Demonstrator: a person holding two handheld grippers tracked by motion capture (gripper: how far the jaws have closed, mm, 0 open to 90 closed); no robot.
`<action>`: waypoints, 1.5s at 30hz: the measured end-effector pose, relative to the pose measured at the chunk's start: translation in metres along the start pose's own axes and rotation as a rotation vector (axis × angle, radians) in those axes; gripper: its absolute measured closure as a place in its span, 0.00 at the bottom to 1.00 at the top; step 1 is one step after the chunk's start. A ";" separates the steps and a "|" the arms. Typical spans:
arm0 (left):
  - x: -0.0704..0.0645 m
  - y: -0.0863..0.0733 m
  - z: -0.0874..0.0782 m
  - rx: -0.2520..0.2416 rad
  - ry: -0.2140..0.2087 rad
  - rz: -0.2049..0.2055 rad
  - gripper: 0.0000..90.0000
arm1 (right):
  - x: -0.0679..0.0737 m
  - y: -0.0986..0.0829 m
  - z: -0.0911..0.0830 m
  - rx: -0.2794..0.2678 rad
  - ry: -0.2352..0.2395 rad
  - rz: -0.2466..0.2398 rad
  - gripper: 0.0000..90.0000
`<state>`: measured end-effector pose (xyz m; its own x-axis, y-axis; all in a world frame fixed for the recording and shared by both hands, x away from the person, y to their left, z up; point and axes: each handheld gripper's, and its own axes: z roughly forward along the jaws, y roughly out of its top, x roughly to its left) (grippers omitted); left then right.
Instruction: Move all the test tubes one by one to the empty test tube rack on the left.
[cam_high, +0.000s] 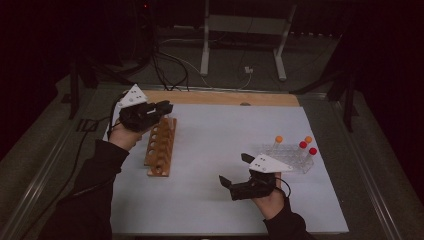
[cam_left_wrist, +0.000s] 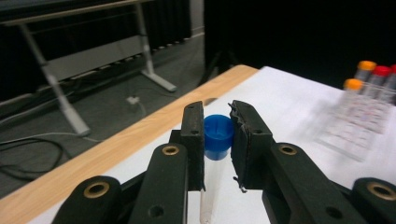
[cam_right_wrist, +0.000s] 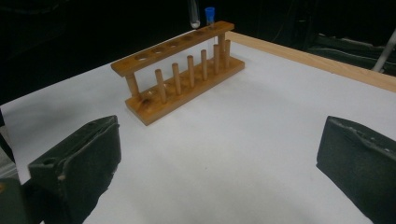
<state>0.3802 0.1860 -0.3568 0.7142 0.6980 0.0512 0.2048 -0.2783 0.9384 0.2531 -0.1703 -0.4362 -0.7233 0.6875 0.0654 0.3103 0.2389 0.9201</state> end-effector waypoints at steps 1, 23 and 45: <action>0.003 -0.001 -0.001 0.001 0.010 -0.002 0.86 | 0.000 0.000 0.000 -0.002 0.000 0.002 0.00; 0.052 -0.039 0.021 0.053 0.154 -0.087 0.86 | 0.000 0.000 -0.002 -0.001 0.012 -0.008 0.00; 0.050 -0.078 0.038 0.114 0.156 -0.129 0.86 | -0.002 -0.001 -0.003 -0.009 0.016 0.000 0.00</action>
<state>0.4260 0.2175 -0.4403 0.5669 0.8237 -0.0065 0.3687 -0.2467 0.8962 0.2523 -0.1742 -0.4359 -0.7331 0.6764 0.0716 0.3049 0.2327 0.9235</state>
